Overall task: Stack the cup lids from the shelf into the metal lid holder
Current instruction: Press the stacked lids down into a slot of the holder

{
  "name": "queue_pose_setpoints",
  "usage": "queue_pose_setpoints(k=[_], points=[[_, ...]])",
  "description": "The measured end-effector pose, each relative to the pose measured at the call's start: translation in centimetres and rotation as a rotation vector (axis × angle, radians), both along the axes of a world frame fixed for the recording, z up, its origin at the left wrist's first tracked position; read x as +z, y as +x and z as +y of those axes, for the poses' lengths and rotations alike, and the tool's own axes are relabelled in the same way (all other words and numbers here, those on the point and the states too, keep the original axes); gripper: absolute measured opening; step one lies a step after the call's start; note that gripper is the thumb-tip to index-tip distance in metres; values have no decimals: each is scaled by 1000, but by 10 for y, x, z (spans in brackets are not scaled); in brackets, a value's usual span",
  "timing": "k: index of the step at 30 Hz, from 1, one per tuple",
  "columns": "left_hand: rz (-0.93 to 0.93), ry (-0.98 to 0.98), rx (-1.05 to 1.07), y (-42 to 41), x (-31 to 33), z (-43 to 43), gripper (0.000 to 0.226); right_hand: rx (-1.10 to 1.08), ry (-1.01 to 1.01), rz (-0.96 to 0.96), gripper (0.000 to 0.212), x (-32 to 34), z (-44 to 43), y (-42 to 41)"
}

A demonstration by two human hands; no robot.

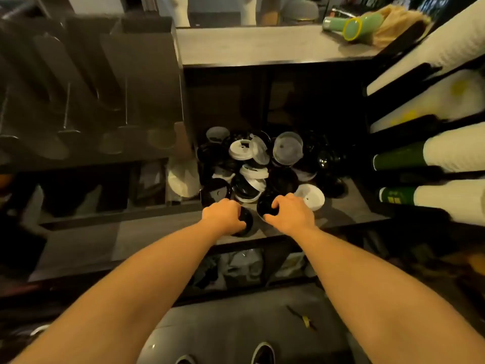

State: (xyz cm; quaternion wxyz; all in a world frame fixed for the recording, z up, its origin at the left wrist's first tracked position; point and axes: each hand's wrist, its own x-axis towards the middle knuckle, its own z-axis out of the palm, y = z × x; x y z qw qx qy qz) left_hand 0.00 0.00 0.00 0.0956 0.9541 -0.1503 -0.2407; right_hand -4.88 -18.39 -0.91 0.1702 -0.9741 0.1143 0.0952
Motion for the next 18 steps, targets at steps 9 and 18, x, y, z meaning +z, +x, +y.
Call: queue_pose_setpoints(k=[9, 18], points=[[-86, 203, -52, -16, -42, -15, 56, 167, -161, -35, 26, -19, 6, 0], [-162, 111, -99, -19, -47, -14, 26, 136, 8, -58, 16, -25, -1, 5]])
